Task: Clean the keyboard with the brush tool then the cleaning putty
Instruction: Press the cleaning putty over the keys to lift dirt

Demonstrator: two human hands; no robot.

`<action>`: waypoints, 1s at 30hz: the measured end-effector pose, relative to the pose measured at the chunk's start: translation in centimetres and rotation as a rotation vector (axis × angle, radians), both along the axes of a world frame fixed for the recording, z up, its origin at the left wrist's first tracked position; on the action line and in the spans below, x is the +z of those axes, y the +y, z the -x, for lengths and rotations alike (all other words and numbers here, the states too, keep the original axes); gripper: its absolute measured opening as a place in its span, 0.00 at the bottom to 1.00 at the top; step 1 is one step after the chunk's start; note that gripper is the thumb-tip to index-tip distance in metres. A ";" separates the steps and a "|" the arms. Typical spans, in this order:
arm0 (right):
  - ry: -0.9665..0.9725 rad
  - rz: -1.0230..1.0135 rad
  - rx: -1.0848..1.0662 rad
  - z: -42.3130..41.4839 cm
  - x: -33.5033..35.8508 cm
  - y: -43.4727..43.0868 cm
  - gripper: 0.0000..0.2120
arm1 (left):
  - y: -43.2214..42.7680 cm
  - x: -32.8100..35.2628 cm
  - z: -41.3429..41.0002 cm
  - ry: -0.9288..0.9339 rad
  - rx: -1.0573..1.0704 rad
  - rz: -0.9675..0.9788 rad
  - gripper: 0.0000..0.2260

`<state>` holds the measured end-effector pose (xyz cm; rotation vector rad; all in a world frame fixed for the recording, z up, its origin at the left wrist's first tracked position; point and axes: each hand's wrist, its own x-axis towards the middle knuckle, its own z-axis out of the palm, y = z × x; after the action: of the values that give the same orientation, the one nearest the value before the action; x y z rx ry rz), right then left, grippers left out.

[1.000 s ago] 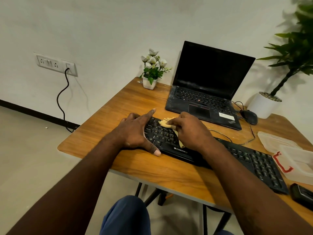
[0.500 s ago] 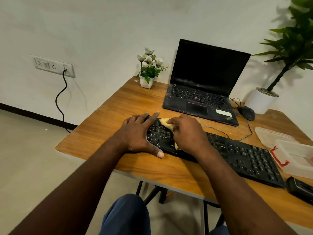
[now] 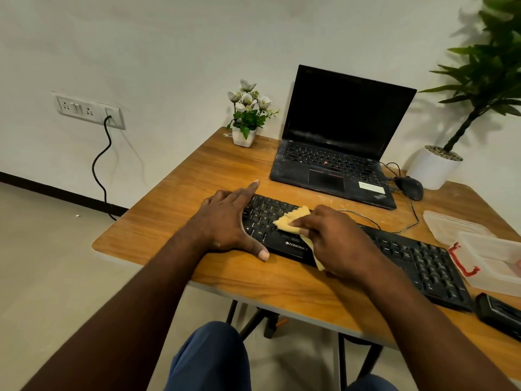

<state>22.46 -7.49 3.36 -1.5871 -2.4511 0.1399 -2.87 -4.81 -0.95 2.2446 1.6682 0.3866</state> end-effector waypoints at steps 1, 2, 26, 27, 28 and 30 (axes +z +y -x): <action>0.005 0.010 -0.019 -0.7 0.1 -0.2 0.17 | 0.0 0.1 0.0 -0.011 -0.001 0.006 0.69; 0.008 0.021 -0.040 -1.2 0.3 -0.4 0.17 | 0.0 0.1 0.1 -0.026 -0.002 0.012 0.69; -0.051 0.045 0.051 2.4 1.2 -0.3 0.17 | -0.2 0.6 0.3 -0.110 0.051 0.078 0.71; -0.060 0.058 0.034 1.6 1.5 -0.3 0.17 | -0.3 0.6 0.3 -0.112 0.053 0.077 0.70; -0.076 0.058 0.007 0.9 1.8 -0.1 0.17 | -0.3 0.6 0.3 -0.113 0.057 0.078 0.70; -0.078 -0.007 -0.069 0.4 1.9 0.5 0.17 | -0.3 0.7 0.3 -0.109 0.062 0.078 0.70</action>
<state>22.11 -6.99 5.27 -1.7024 -2.4471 0.0591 -3.14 -5.15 -0.29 2.0818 1.6697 0.4425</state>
